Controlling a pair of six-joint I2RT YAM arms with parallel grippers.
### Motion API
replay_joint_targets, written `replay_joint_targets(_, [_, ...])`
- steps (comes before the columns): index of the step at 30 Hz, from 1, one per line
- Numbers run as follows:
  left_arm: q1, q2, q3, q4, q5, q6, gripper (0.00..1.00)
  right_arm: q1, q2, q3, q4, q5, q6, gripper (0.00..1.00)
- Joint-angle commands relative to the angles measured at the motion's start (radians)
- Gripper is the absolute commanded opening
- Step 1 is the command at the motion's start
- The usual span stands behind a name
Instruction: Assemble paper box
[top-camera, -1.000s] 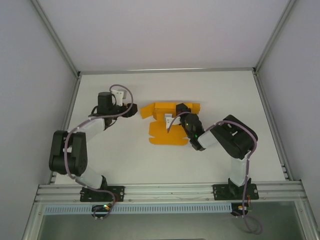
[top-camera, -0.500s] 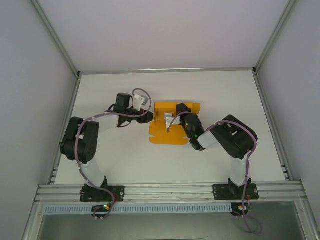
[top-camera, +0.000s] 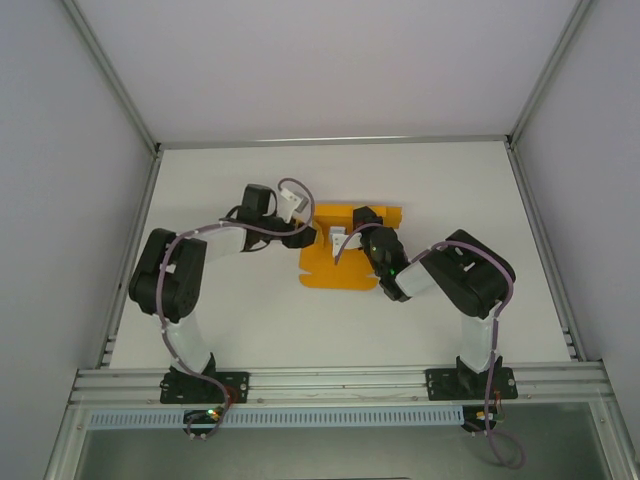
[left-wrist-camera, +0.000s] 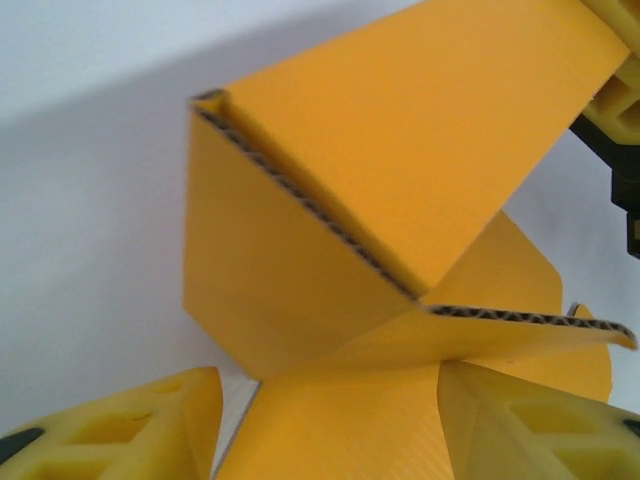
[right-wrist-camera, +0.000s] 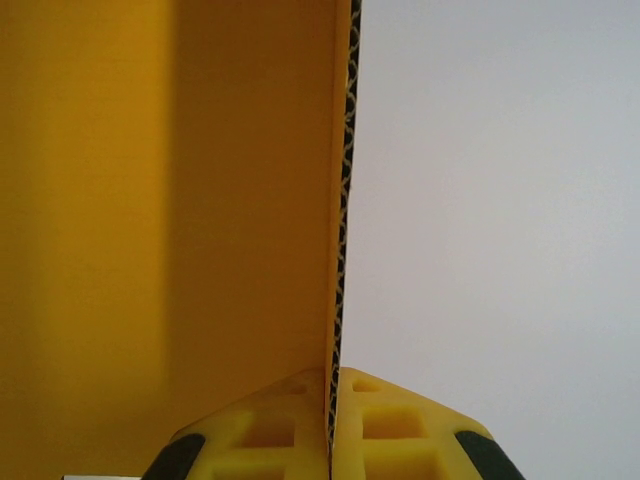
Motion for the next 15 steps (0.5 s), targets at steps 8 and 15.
replay_joint_targets(8, [-0.039,0.066,0.02,0.095,-0.126,-0.005,0.47,0.017,0.001,0.008,-0.015,-0.004,0.015,0.0])
replay_joint_targets(15, [-0.043,0.001,-0.074,0.21,-0.082,-0.051,0.54,0.021,0.001,0.006,-0.023,0.013,0.011,0.0])
